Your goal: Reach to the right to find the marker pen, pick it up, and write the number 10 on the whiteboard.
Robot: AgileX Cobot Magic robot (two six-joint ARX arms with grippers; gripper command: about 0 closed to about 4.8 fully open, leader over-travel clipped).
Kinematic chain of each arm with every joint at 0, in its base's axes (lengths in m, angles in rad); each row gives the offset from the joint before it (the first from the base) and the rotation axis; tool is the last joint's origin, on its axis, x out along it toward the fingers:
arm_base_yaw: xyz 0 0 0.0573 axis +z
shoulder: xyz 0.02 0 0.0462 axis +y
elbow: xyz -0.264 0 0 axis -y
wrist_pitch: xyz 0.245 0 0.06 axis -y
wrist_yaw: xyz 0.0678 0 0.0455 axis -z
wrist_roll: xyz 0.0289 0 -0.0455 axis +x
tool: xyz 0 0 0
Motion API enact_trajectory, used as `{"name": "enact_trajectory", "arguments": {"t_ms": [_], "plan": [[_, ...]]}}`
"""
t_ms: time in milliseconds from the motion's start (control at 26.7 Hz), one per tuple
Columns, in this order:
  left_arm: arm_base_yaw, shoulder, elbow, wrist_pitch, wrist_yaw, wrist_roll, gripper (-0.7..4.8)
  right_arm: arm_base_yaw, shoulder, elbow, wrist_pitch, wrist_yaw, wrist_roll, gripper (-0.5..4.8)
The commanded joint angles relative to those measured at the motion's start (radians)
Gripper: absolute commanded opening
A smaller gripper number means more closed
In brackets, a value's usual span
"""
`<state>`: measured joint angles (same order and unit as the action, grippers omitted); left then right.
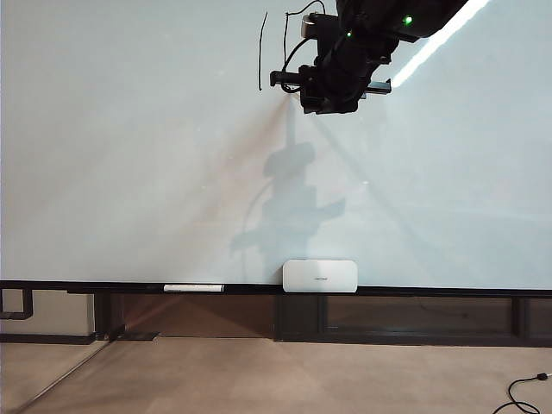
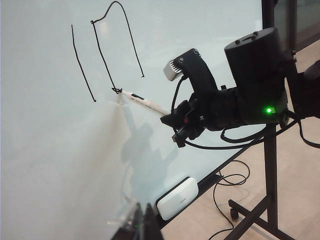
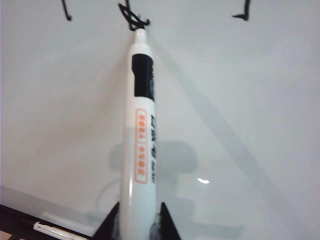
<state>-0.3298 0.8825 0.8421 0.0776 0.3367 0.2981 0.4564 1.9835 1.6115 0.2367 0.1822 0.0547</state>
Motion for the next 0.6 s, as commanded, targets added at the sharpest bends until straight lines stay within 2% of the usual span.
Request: {"name": "enact_trajectory", "arguments": {"t_ms": [37, 262, 600], "plan": [[0.000, -0.003, 0.006, 0.001, 0.001, 0.008, -0.06, -0.006, -0.007, 0.005, -0.004, 0.089, 0.005, -0.02], [0.000, -0.003, 0.006, -0.021, 0.079, 0.008, -0.06, -0.011, -0.039, 0.001, -0.010, 0.137, -0.008, -0.02], [0.000, -0.004, 0.033, -0.035, 0.098, 0.001, -0.06, -0.059, -0.079, 0.001, -0.084, 0.132, -0.006, -0.02]]}}
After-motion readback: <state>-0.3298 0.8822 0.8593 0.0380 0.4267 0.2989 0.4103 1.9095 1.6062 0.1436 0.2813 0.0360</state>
